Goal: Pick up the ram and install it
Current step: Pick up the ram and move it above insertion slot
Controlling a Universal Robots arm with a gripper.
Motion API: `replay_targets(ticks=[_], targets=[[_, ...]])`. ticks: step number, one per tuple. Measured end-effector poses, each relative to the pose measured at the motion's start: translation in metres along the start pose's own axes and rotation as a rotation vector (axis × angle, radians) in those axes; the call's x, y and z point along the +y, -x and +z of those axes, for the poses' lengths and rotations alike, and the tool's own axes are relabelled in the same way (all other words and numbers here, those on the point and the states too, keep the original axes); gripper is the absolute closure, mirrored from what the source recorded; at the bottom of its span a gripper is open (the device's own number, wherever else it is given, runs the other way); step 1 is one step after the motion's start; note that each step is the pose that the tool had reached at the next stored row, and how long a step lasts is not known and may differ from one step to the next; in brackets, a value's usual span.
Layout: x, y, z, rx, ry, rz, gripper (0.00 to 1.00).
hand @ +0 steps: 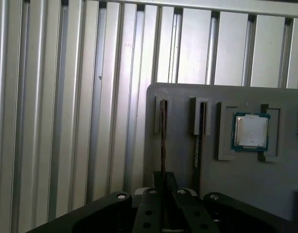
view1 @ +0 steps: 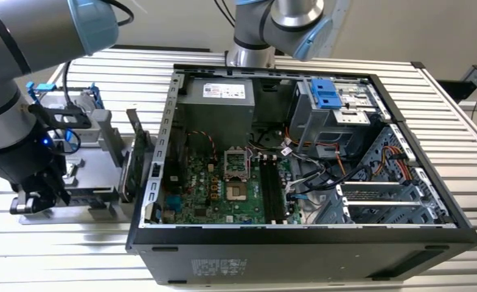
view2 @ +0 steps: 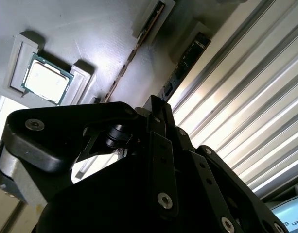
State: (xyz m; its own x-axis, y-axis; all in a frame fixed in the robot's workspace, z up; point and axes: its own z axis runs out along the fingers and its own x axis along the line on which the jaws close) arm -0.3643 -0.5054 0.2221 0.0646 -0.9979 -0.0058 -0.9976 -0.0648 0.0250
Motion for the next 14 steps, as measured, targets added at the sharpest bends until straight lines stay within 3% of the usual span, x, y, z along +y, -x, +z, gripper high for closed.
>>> replay_targets(ticks=[14], targets=[[0.0002,0.0000,-0.0082,-0.0002,-0.0002,0.002,1.00]])
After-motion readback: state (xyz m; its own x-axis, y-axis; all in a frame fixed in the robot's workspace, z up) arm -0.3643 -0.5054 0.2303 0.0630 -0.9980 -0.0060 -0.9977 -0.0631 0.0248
